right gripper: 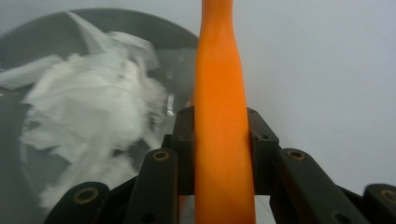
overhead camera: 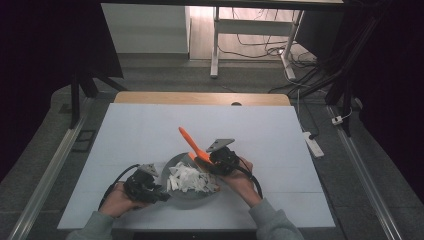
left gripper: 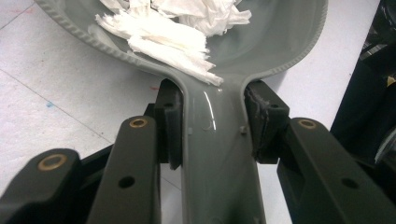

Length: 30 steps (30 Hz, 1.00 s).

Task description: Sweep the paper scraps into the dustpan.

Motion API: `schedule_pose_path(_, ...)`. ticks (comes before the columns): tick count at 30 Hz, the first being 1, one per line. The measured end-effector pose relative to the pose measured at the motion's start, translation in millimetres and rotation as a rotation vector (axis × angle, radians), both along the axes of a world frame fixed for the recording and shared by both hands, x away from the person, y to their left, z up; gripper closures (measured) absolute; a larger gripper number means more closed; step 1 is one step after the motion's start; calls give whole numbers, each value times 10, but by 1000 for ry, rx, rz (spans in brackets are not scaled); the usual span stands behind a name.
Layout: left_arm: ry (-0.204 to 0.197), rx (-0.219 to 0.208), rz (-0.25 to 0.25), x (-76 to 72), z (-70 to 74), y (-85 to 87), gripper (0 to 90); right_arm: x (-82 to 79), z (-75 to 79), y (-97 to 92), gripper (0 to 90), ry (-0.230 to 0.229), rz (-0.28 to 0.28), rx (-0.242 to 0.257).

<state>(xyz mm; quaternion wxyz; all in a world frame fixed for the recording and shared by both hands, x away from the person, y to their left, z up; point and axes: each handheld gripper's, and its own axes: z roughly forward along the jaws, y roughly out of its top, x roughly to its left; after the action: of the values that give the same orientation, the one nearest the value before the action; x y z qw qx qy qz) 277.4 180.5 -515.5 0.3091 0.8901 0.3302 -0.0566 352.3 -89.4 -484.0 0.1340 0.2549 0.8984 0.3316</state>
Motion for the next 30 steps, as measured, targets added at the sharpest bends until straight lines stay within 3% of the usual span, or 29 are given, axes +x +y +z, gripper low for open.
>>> schedule_pose_path(8,0,1,-1,1,-5,0,614,-182,49,236,707,27,70,74)
schedule_pose_path(13,0,-3,-1,-2,-6,3,614,-256,118,317,707,-2,102,75)
schedule_pose_path(23,-1,-2,-1,0,-12,8,614,-91,434,-116,707,-36,3,189)
schedule_pose_path(27,1,-1,-1,0,-17,9,614,-21,519,-274,707,-53,-38,213)
schedule_pose_path(30,0,-2,3,-1,-19,8,614,72,542,-440,707,-76,-102,213)
